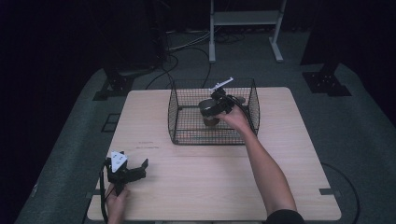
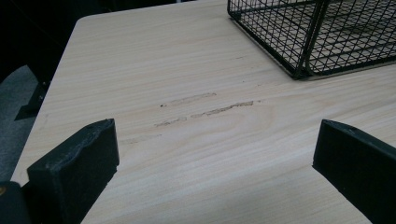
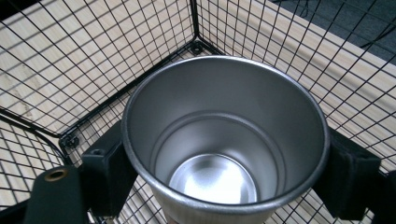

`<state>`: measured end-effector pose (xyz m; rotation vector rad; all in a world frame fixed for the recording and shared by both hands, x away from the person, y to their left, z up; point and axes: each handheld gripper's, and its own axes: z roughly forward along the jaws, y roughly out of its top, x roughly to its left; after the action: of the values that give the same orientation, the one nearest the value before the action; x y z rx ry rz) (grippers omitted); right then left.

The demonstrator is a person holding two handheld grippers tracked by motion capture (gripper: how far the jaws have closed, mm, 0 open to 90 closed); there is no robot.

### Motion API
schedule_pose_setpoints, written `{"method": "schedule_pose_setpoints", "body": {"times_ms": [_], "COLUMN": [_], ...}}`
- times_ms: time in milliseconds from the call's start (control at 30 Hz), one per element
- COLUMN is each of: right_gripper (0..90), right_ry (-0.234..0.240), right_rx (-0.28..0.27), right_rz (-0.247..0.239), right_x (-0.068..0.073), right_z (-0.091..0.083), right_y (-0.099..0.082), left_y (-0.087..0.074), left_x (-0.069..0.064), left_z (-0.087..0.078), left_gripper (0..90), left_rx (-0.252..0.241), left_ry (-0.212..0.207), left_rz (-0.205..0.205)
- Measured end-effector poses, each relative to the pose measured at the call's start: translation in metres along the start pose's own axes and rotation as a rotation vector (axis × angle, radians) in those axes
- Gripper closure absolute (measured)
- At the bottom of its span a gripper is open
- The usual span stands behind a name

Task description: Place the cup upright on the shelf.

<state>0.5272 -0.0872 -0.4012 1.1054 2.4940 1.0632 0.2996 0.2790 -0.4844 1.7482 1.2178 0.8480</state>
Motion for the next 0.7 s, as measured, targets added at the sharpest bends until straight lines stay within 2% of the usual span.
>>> {"method": "schedule_pose_setpoints", "body": {"times_ms": [167, 300, 467, 700], "right_gripper": [17.9, 17.9, 17.9, 17.8], "right_ry": [-0.008, -0.007, -0.02, -0.021], "right_rx": [0.014, 0.005, 0.006, 0.037], "right_rz": [-0.001, 0.01, -0.007, -0.023], "right_x": [-0.001, -0.002, -0.001, -0.004], "right_z": [0.004, 0.004, 0.004, 0.016], "right_y": [-0.001, -0.001, 0.001, -0.002], "left_y": [0.0, 0.0, 0.0, 0.0], "left_x": [0.0, 0.001, 0.0, 0.001], "left_z": [0.0, 0.0, 0.0, 0.0], "left_gripper": [0.0, 0.0, 0.0, 0.0], "left_rx": [-0.004, -0.006, -0.004, -0.003], "left_ry": [0.0, 0.001, 0.0, 0.0], "left_rz": [-0.002, -0.005, -0.002, -0.002]}}
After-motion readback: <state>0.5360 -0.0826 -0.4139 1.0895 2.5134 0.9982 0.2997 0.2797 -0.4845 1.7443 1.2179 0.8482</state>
